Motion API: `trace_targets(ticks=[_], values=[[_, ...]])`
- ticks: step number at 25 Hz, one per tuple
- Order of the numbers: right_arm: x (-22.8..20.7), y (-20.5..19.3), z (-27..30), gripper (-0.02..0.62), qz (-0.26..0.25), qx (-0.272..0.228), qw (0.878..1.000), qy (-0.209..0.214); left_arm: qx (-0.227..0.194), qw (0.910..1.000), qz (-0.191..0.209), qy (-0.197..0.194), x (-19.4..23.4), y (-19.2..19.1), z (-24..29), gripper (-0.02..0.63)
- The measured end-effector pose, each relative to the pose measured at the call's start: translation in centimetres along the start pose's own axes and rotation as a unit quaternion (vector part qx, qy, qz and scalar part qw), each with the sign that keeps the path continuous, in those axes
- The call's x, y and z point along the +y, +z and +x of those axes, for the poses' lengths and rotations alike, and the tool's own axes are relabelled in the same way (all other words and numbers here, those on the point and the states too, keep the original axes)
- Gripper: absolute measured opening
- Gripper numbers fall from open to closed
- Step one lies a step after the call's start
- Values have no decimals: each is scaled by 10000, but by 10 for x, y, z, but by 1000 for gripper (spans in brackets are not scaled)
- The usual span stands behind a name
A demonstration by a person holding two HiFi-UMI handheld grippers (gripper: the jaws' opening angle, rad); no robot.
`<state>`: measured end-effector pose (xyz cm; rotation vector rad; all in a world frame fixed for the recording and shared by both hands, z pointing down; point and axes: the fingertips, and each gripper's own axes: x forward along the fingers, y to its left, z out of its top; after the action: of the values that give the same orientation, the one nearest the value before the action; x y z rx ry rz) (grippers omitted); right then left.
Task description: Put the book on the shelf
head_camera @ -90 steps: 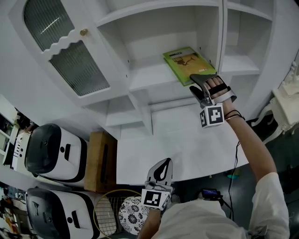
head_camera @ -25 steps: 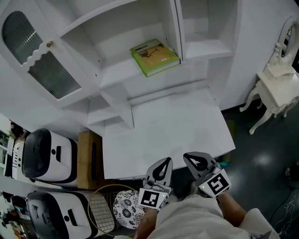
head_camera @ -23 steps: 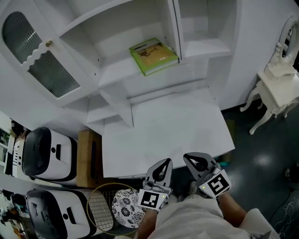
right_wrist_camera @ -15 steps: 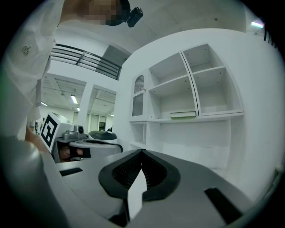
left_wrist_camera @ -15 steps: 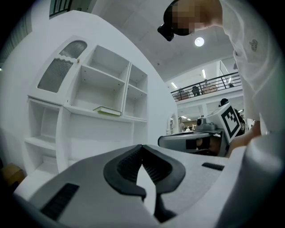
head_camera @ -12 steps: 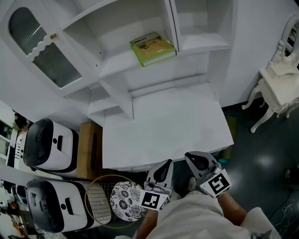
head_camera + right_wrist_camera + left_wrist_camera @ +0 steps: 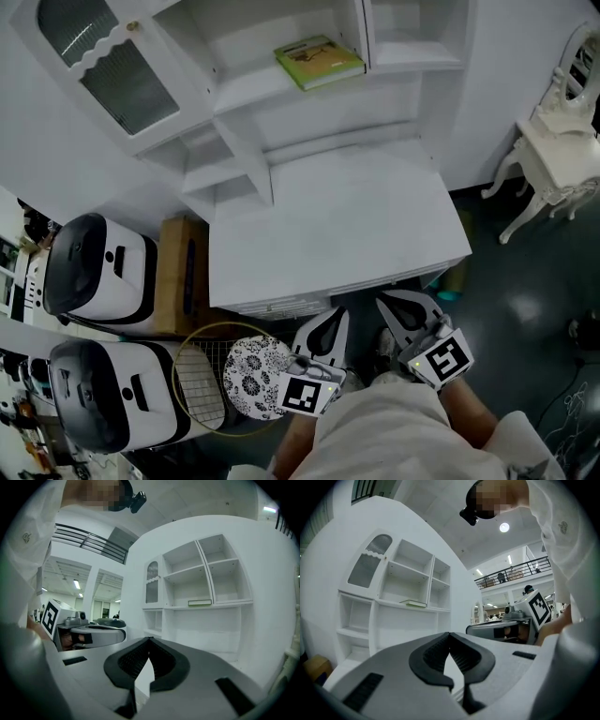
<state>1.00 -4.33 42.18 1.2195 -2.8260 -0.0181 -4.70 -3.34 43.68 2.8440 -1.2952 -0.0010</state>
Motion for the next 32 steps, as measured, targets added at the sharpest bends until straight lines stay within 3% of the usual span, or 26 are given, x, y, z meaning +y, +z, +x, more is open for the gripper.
trace_targets(ticks=[4, 11, 32], values=[[41, -8, -11, 17, 114, 100, 9999, 12, -187, 9993, -318, -82, -10, -1, -30, 3], [84, -9, -35, 15, -81, 184, 9998, 31, -224, 9986, -361, -302, -33, -6, -66, 3], [65, -13, -99, 15, 103, 232, 9992, -295, -339, 9987, -241, -305, -83, 12, -53, 3]])
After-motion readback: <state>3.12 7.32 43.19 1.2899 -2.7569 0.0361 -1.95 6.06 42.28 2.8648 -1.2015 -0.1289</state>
